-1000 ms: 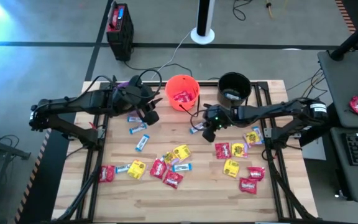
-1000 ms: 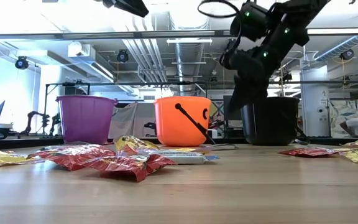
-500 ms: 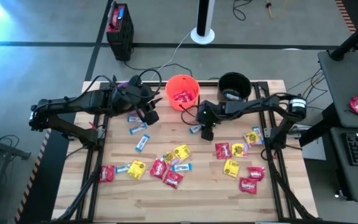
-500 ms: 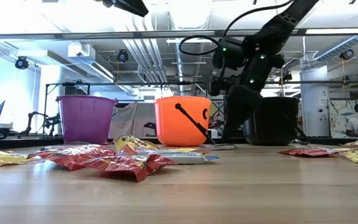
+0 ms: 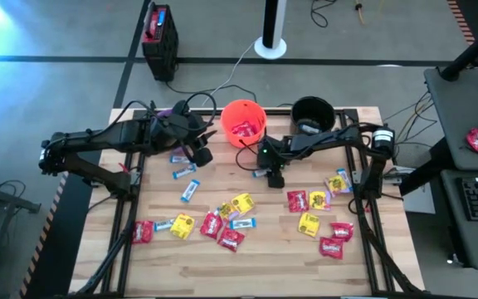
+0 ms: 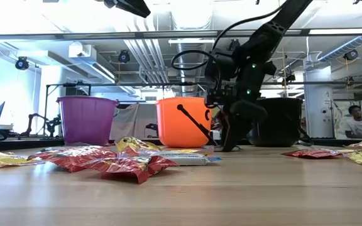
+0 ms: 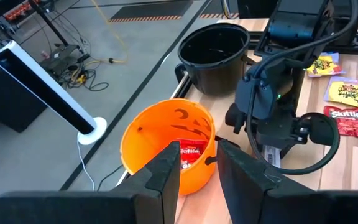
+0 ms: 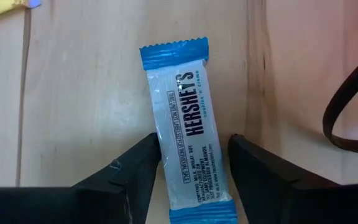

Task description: Sort candy by brand, put in halloween buckets

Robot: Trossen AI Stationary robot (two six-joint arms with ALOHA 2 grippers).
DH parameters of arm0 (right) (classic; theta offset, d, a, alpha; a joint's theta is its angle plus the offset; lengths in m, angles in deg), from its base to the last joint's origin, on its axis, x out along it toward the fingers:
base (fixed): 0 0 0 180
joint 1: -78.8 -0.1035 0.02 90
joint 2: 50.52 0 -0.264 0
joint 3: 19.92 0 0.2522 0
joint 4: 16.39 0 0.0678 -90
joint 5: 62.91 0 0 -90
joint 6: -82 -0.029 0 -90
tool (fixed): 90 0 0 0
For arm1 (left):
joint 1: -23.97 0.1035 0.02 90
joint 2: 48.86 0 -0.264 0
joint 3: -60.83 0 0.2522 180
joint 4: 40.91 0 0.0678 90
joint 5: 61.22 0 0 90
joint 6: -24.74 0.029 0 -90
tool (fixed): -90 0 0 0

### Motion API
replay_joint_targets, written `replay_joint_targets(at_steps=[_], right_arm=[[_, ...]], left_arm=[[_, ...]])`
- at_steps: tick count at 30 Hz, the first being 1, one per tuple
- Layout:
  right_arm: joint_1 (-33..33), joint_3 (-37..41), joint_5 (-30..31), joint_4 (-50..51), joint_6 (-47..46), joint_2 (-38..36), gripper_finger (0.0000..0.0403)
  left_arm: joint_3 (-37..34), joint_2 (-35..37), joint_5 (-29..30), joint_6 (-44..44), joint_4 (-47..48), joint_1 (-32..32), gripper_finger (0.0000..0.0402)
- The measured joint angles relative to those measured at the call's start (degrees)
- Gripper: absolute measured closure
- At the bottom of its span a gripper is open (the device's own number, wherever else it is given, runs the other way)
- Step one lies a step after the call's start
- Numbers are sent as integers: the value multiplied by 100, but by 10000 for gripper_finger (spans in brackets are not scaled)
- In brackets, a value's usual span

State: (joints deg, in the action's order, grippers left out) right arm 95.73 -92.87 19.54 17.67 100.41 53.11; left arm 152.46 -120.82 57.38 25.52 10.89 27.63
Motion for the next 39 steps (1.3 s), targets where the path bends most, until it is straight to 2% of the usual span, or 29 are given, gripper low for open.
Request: replay_joint_targets(at_steps=[3, 8, 14, 30, 39], right_arm=[[0, 8, 31, 1, -66, 61, 232], [-2, 16, 132, 16, -74, 95, 307], [2, 21, 82, 11, -119, 33, 360], [0, 45, 113, 95, -314, -361, 376], [-1, 58, 183, 549, -638, -744, 376]], left_arm=[[0, 0, 0, 0, -2, 0, 311], [0, 0, -2, 1, -57, 11, 311], [0, -2, -2, 17, -87, 11, 311], [0, -4, -2, 22, -101, 11, 311], [0, -4, -2, 23, -118, 11, 311]])
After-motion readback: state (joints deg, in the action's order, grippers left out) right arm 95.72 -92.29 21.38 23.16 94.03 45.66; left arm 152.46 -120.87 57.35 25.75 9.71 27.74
